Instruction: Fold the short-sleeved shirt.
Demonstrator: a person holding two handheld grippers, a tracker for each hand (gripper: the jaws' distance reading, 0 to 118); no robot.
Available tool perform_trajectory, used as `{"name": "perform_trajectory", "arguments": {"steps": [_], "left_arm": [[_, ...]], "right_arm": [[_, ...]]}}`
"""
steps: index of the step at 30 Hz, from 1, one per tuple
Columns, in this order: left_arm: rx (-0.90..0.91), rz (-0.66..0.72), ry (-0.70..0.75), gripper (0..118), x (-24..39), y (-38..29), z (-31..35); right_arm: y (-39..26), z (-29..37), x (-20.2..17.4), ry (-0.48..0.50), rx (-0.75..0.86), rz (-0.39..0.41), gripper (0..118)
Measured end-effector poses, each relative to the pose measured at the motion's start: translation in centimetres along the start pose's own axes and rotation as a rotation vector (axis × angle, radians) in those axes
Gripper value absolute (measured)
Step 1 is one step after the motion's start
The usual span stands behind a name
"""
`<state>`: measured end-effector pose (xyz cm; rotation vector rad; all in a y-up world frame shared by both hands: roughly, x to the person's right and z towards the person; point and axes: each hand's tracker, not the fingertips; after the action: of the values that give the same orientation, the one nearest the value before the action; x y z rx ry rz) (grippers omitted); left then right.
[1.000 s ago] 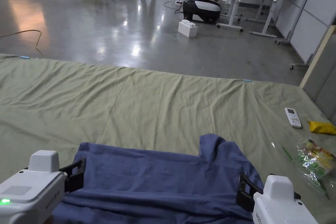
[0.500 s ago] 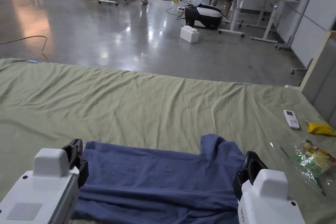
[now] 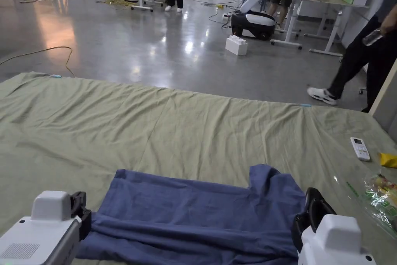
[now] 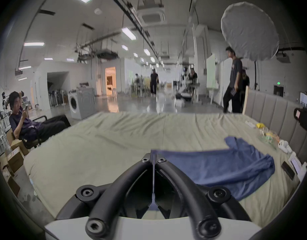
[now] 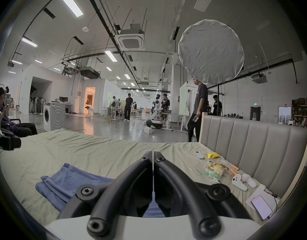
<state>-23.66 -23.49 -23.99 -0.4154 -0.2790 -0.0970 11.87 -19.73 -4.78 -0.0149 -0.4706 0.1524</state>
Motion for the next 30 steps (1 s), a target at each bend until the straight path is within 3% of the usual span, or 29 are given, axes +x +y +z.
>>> {"name": "perform_trajectory", "arguments": {"steps": [6,7,9,11,13,14,19,25,28,30], "left_arm": [[-0.311,0.062,-0.066,2,-2.8,-2.4,-6.8],[-0.352,0.067,-0.069,8,-3.0,-2.7,-7.5],[-0.424,0.063,-0.060,33,-3.5,-3.1,-9.8],[-0.481,0.074,-0.060,42,-3.9,-3.5,-11.8],[-0.537,0.093,-0.060,62,-4.3,-3.8,-13.6],[-0.552,0.093,-0.052,66,-4.3,-4.0,-14.4],[-0.778,0.028,0.017,67,-4.0,-6.4,-17.7],[-0.726,-0.020,0.010,65,-2.4,-7.0,-16.5],[-0.695,-0.050,-0.005,48,-1.8,-7.3,-16.1],[-0.693,-0.068,-0.032,29,-1.1,-7.3,-16.0]], "right_arm": [[-1.1,-0.4,0.1,0.028,-0.056,0.018,2],[-1.2,-0.5,0.1,0.027,-0.061,0.021,2],[-1.6,-0.7,0.4,0.024,-0.075,0.021,2],[-2.0,-0.8,0.6,0.019,-0.091,0.032,2],[-2.3,-1.0,0.9,0.016,-0.103,0.036,2],[-2.5,-1.1,1.1,0.011,-0.117,0.043,2],[-3.6,-1.6,2.0,-0.011,-0.177,0.027,2],[-4.7,-1.9,2.6,-0.018,-0.207,0.036,2],[-5.1,-2.1,2.8,-0.018,-0.229,0.020,2],[-5.4,-2.1,3.0,-0.023,-0.238,0.016,2]]}}
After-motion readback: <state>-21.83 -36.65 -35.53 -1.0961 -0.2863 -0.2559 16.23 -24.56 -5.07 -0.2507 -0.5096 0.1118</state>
